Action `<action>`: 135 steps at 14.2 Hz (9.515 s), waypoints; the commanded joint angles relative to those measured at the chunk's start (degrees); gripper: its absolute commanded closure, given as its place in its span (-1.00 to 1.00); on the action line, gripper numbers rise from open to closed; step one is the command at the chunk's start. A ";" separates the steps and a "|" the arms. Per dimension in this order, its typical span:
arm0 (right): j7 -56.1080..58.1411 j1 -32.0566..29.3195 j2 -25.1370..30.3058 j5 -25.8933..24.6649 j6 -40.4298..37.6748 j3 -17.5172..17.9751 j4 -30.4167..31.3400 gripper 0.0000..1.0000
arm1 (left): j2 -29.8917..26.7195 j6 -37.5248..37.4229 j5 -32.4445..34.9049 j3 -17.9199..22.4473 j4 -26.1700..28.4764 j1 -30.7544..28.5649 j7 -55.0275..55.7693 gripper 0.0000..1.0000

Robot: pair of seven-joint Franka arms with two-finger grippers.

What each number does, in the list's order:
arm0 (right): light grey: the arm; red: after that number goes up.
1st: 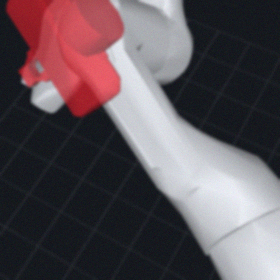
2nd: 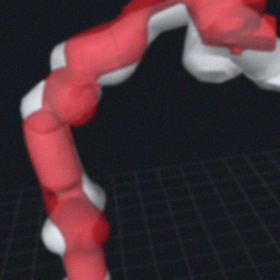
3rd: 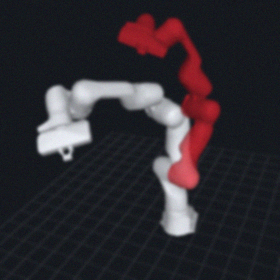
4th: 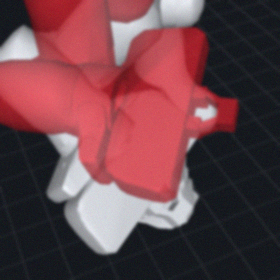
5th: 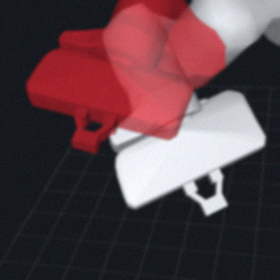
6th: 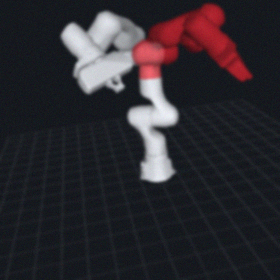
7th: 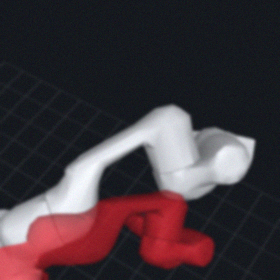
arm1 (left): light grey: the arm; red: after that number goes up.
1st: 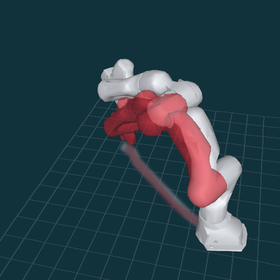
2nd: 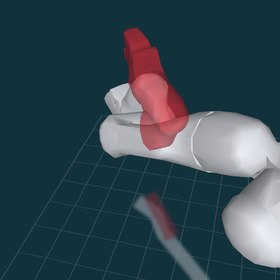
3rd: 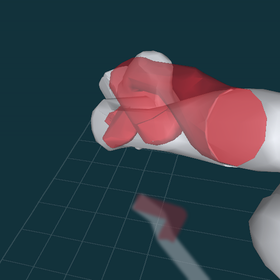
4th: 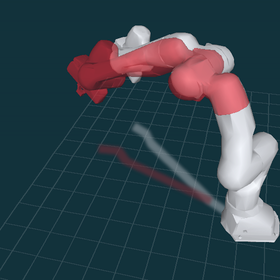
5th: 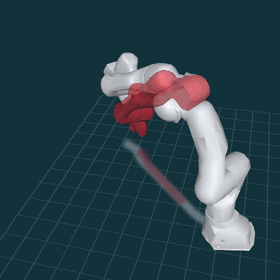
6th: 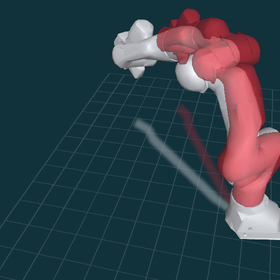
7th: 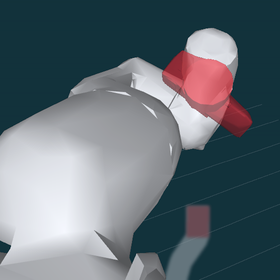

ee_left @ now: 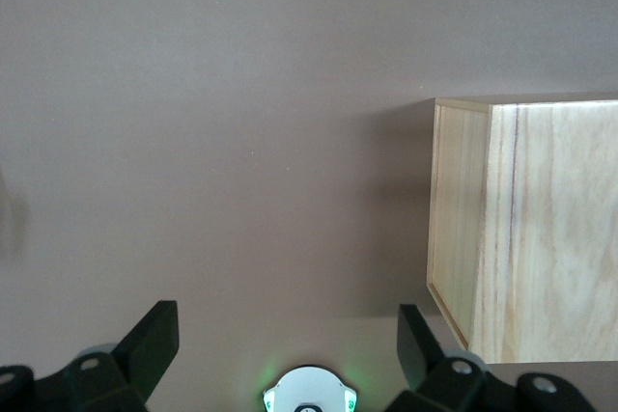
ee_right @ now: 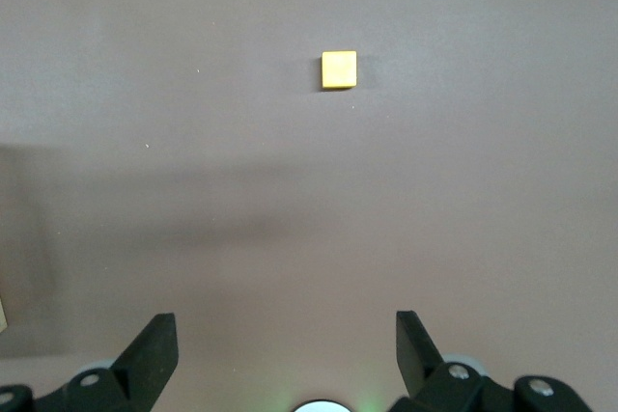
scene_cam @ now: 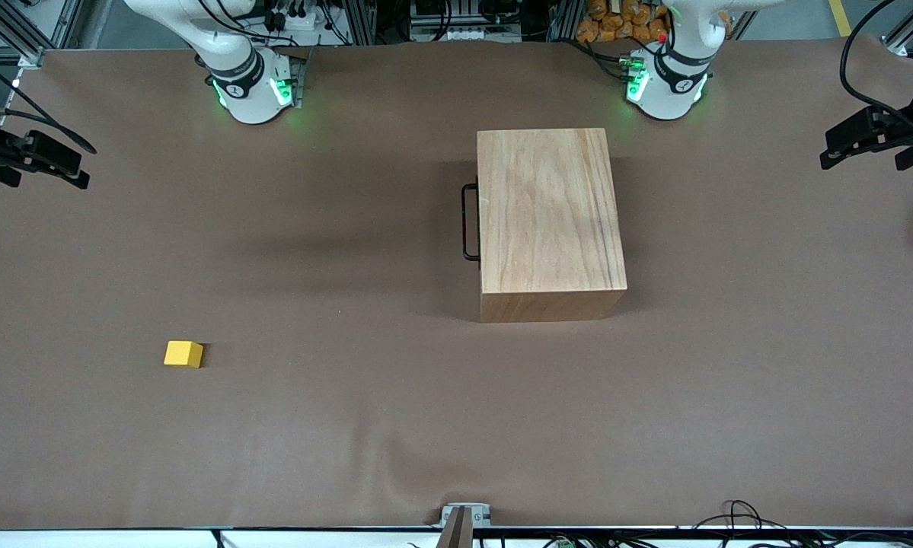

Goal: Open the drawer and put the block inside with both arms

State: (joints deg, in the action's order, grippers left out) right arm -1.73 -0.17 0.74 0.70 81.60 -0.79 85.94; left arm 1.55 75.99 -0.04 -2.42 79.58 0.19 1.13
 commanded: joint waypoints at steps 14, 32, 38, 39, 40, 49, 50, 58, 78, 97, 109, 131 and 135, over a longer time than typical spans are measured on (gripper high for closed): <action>-0.65 -0.36 -0.04 -0.97 -0.30 0.09 -0.16 -1.00 | 4.24 0.47 -2.86 -6.54 -0.48 3.41 6.33 -1.00; -0.65 -0.27 -0.22 -1.05 -0.21 0.09 0.02 -1.00 | 22.52 19.89 -2.42 -6.73 -5.84 36.27 52.38 -1.00; -0.74 0.16 -0.04 -0.97 1.02 0.18 1.78 -1.00 | 29.64 29.38 1.70 -5.68 -6.19 41.55 59.25 -1.00; -0.74 0.25 0.05 -0.97 1.11 0.27 1.78 -1.00 | 30.26 30.35 1.79 -4.62 -6.19 43.04 59.34 -1.00; -0.74 0.25 0.13 -0.97 1.19 0.35 1.78 -1.00 | 30.96 30.70 2.14 -3.05 -6.19 44.88 59.52 -1.00; -0.65 0.52 0.31 -0.44 2.95 0.62 2.91 -1.00 | 35.71 31.15 2.58 2.42 -6.37 52.98 62.86 -1.00; -0.65 1.04 0.48 -0.44 3.04 0.62 3.44 -1.00 | 35.97 31.06 2.76 3.37 -6.37 54.03 62.86 -1.00; -0.74 0.69 2.07 -0.35 3.30 0.35 5.12 -1.00 | 38.26 30.36 6.62 4.79 -6.19 56.94 62.59 -1.00; 0.41 -0.62 3.39 -0.09 5.68 0.18 6.96 -1.00 | 40.98 36.33 7.77 4.44 -6.19 57.64 62.86 -1.00; 0.06 -1.24 2.07 2.20 -3.03 0.35 13.45 -1.00 | 42.13 48.28 7.33 4.17 -6.37 60.37 64.70 -1.00; 1.99 -6.95 -12.76 1.58 26.38 0.27 15.49 -1.00 | 43.18 57.07 7.07 3.83 -6.37 61.16 65.58 -1.00; 4.54 -5.37 -39.94 2.55 50.67 0.35 7.84 -1.00 | 30.01 48.49 0.04 3.03 -5.93 57.21 62.52 -1.00; 4.54 -5.20 -41.61 2.55 51.99 0.35 7.84 -0.69 | 25.35 39.96 -0.23 2.94 -5.93 52.39 54.01 -1.00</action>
State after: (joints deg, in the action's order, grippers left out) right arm 2.80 -5.71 -39.52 2.29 132.79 -0.37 95.05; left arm 30.59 119.84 0.89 0.71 72.06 54.89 59.64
